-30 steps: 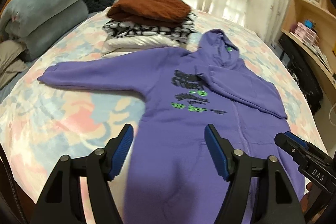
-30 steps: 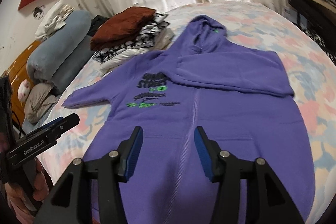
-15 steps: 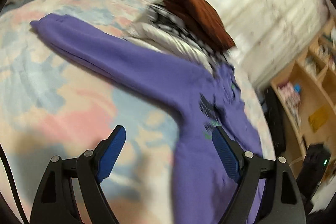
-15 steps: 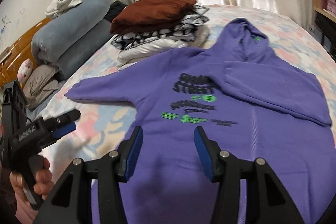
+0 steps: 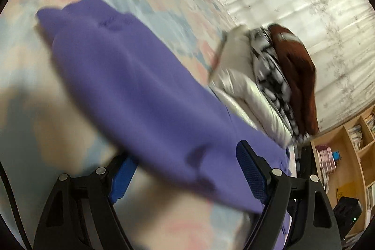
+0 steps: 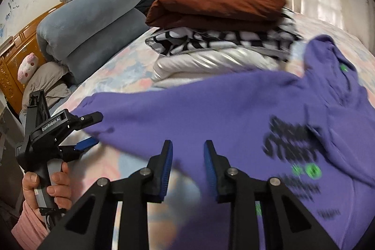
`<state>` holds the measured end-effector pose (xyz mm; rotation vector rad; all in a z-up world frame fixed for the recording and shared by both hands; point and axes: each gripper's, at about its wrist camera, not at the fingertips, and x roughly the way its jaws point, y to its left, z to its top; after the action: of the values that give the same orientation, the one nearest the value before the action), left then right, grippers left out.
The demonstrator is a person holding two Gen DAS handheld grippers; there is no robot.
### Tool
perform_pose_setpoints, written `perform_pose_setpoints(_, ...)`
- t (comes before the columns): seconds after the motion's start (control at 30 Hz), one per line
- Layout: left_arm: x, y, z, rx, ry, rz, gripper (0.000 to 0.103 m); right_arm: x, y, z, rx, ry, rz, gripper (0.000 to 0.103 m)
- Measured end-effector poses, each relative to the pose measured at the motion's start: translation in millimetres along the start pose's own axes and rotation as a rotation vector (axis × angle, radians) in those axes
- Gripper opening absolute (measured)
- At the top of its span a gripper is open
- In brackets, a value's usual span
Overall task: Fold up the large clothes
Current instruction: 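Grasp the other hoodie sleeve with the left tool and lift it, then fold the sleeve across the hoodie front with the left tool and release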
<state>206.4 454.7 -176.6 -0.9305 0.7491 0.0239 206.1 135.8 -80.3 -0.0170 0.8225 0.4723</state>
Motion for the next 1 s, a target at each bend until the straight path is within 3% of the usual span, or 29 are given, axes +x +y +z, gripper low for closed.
perform_pose_setpoints(0.07,3.6,10.9,11.8,-0.02,-0.038,-0.007,0.072,19.6,8.4,8.2,-0.015,0.007,-0.002,0.022)
perform_pose_setpoints(0.13,5.0,19.9,15.1,-0.042,-0.077,0.004,0.05,35.3,12.8,9.7,-0.016,0.027,0.002,0.021)
perform_pose_setpoints(0.17,5.8,26.0,14.3,-0.05,-0.1,0.024,0.031,47.3,14.9,7.9,-0.01,0.052,0.01,0.021)
perform_pose_setpoints(0.2,4.5,33.3,14.1,-0.058,-0.115,0.03,0.018,56.7,16.2,5.0,-0.011,0.077,0.013,0.021)
perform_pose_setpoints(0.27,3.3,40.7,12.3,-0.081,-0.137,0.005,0.012,77.4,17.0,-7.6,-0.01,0.143,0.009,0.021)
perform_pose_setpoints(0.5,-2.5,35.4,8.8,-0.032,-0.167,0.049,0.009,89.4,19.5,-17.3,-0.037,0.146,-0.012,0.021)
perform_pose_setpoints(0.63,-5.5,9.3,8.7,0.073,-0.145,0.204,0.008,89.1,22.2,-12.5,-0.082,0.196,-0.012,0.021)
perform_pose_setpoints(0.7,-11.8,-22.2,5.7,0.194,-0.133,0.303,0.007,79.4,16.7,-8.3,-0.049,0.236,0.032,0.021)
perform_pose_setpoints(0.8,-33.8,-81.0,-0.8,0.37,-0.145,0.374,0.007,36.9,-5.0,-14.0,0.055,0.224,0.143,0.021)
perform_pose_setpoints(1.0,-77.8,-241.2,-36.9,0.699,-0.217,0.358,0.006,-61.6,-62.9,-62.5,0.079,0.139,0.09,0.021)
